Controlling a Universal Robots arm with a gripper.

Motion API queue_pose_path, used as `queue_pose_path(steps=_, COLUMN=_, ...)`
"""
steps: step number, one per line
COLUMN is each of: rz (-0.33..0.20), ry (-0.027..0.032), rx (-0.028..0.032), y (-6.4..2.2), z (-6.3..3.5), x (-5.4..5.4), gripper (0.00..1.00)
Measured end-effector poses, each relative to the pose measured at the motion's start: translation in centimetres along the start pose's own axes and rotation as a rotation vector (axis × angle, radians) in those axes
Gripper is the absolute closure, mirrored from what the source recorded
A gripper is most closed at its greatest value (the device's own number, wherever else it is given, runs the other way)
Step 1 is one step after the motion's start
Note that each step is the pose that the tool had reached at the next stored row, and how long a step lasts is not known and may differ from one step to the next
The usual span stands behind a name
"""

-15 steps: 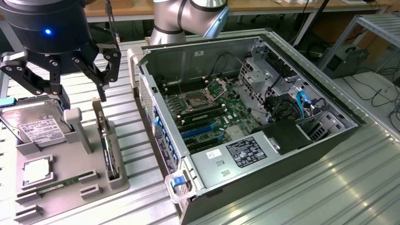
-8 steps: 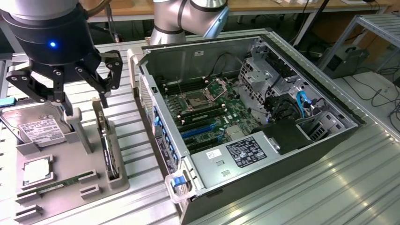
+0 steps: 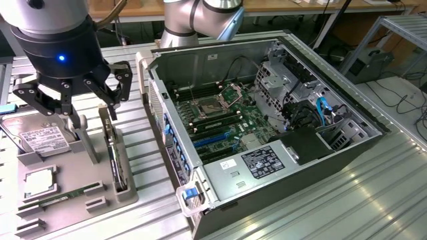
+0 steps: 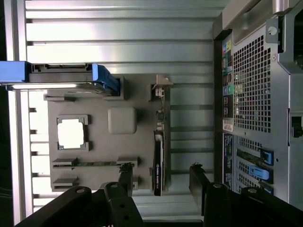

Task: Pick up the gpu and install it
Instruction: 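Pick up the gpu and move the gpu toward the slot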

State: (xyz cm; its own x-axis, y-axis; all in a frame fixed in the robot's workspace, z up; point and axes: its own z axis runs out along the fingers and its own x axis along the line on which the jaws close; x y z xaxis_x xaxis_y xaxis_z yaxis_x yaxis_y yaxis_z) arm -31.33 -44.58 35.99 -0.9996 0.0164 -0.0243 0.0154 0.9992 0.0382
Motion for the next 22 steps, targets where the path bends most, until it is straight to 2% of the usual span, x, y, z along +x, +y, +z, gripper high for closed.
queue_pose_path(steps=8, rz=0.0, ry=-0.0001, rx=0.0, y=-0.2, z=1.45, x=0.0, gripper=0.4)
queue_pose_path(steps=12, rz=0.0, ry=-0.0001, rx=0.0001, y=-0.38, z=2.59, x=0.0, gripper=0.4)
queue_pose_path(steps=22, rz=0.0, ry=-0.0002, rx=0.0, y=-0.49, z=4.58, x=-0.1, gripper=0.4)
